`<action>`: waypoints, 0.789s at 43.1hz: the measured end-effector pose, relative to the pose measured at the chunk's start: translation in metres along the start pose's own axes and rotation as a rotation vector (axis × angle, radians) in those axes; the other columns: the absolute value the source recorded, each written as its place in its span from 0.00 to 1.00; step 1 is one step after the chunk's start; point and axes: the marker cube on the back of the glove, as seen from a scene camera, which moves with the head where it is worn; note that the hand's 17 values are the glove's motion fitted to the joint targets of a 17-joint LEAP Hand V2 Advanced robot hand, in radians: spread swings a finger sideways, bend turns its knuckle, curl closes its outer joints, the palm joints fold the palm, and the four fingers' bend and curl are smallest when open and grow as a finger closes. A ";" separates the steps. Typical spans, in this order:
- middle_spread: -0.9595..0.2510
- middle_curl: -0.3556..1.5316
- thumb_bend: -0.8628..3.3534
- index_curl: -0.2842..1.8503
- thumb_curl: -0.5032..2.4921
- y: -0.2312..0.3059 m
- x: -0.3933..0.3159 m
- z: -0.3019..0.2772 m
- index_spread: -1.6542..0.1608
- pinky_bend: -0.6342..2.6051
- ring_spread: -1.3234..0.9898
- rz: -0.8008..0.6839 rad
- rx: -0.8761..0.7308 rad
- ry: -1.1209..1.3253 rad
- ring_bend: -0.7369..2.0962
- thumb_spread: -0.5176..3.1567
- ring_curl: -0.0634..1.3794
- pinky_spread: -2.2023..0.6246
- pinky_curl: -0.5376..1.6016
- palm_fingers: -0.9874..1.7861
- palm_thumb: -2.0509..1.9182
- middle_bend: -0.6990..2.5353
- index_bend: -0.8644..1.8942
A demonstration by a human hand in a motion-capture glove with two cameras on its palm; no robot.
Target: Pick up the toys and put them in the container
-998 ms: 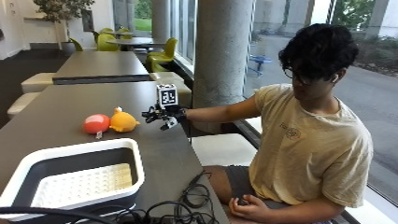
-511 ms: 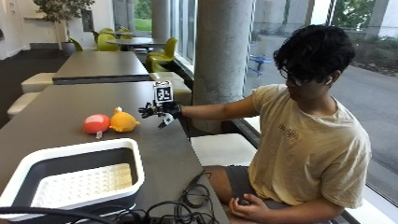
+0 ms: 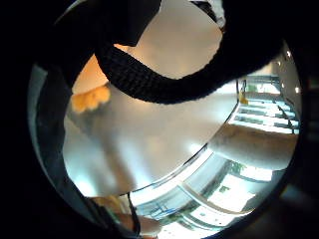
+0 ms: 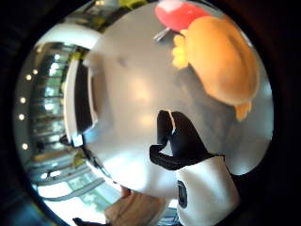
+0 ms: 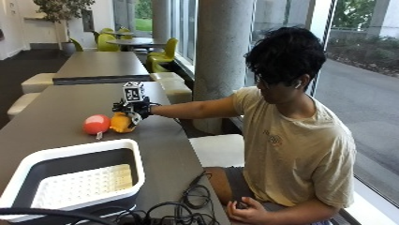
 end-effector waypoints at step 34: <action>0.70 0.28 0.28 0.28 0.35 0.027 -0.037 -0.002 0.74 0.53 0.48 -0.051 0.100 -0.136 0.51 0.51 0.33 0.68 0.42 0.58 0.69 0.30 0.42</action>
